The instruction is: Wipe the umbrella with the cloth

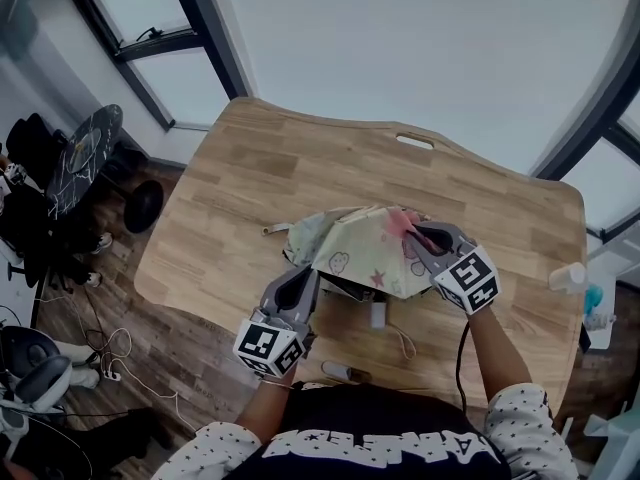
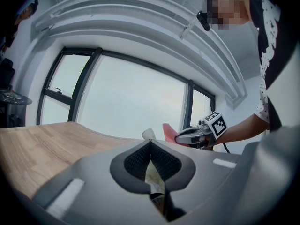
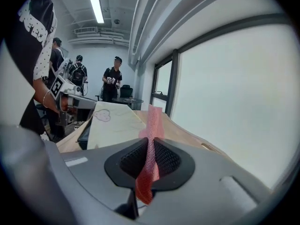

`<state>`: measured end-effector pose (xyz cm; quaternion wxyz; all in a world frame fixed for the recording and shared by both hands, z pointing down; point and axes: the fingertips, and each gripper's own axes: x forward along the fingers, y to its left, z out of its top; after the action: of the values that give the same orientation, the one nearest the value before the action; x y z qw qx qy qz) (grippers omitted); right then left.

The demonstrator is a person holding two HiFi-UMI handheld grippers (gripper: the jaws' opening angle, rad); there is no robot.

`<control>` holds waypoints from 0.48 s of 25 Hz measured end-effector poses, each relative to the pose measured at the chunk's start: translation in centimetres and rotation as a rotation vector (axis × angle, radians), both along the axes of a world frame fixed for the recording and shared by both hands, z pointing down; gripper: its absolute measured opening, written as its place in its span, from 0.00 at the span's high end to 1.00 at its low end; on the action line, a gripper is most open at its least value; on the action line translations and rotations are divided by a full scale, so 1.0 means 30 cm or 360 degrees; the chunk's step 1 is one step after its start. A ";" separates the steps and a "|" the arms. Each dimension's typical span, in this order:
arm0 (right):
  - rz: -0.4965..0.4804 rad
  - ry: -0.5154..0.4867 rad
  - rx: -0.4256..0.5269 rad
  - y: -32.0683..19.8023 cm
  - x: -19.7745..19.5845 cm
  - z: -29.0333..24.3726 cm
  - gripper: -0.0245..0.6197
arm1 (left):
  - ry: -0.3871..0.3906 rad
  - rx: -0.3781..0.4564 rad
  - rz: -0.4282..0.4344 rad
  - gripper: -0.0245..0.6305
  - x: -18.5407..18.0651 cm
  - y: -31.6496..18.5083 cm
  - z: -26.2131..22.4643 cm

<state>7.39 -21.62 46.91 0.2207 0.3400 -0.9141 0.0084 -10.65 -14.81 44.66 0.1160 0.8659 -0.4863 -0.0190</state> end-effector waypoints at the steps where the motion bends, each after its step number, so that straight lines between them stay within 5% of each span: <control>1: 0.0015 0.0010 -0.0003 -0.020 0.010 0.004 0.89 | -0.0001 -0.0001 -0.0001 0.96 -0.002 0.000 0.001; 12: 0.0022 0.0138 -0.0129 -0.082 0.035 0.162 0.89 | -0.0019 -0.0010 -0.0013 0.96 -0.006 -0.006 0.008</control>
<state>8.43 -24.08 51.76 0.2737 0.3371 -0.9002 0.0323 -10.82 -15.01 44.89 0.1156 0.8636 -0.4905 -0.0126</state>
